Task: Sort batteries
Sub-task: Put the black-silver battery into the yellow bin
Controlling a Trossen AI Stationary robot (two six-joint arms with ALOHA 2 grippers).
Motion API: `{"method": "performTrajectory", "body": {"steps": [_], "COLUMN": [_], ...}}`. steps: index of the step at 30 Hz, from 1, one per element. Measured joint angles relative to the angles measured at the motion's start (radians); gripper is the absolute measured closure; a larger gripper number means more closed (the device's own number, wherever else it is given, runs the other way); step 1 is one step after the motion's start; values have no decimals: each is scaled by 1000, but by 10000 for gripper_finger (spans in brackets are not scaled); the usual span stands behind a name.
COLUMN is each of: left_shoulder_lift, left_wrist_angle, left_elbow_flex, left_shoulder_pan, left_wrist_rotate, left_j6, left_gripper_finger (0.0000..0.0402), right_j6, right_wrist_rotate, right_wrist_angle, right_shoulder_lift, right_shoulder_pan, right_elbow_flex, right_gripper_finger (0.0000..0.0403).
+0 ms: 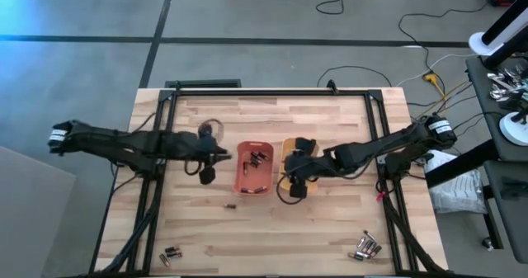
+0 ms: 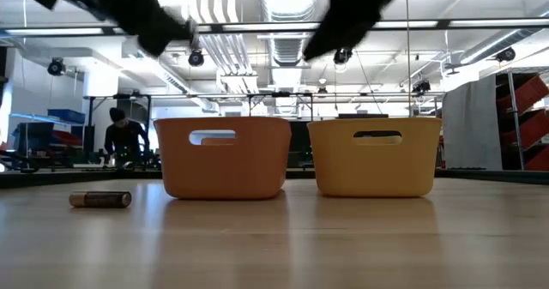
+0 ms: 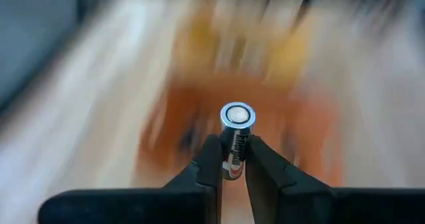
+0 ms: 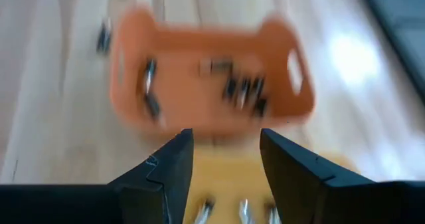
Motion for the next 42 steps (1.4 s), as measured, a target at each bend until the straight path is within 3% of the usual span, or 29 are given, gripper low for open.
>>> {"method": "performTrajectory", "body": {"steps": [3, 6, 10, 13, 18, 24, 33, 42], "left_shoulder_lift": [-8, 46, 144, 217, 347, 445, 522, 485], "left_wrist_angle": [424, 766, 1049, 1164, 1175, 1156, 939, 945], "left_elbow_flex": [-118, -218, -278, -281, -240, -171, -67, -46], "left_shoulder_pan": [-1, 0, 0, 0, 0, 0, 0, -1], "left_wrist_rotate": [121, 126, 125, 132, 133, 145, 52, 126], "left_j6": [74, 78, 79, 82, 81, 103, 192, 235], "left_gripper_finger": [376, 375, 375, 375, 374, 374, 374, 374], "right_j6": [-78, -141, -203, -189, -179, -184, -181, -255], "right_wrist_rotate": [2, 0, -6, -5, -5, -5, -5, -5], "right_wrist_angle": [158, 295, 393, 433, 507, 421, 201, 333], "right_shoulder_lift": [2, 2, 11, 43, 117, 118, 40, 7], "right_shoulder_pan": [-8, -9, -14, -28, -51, -53, -48, -27], "right_elbow_flex": [0, 0, -4, -10, -7, 24, 85, 88], "right_gripper_finger": [225, 218, 216, 220, 222, 218, 230, 246]}}
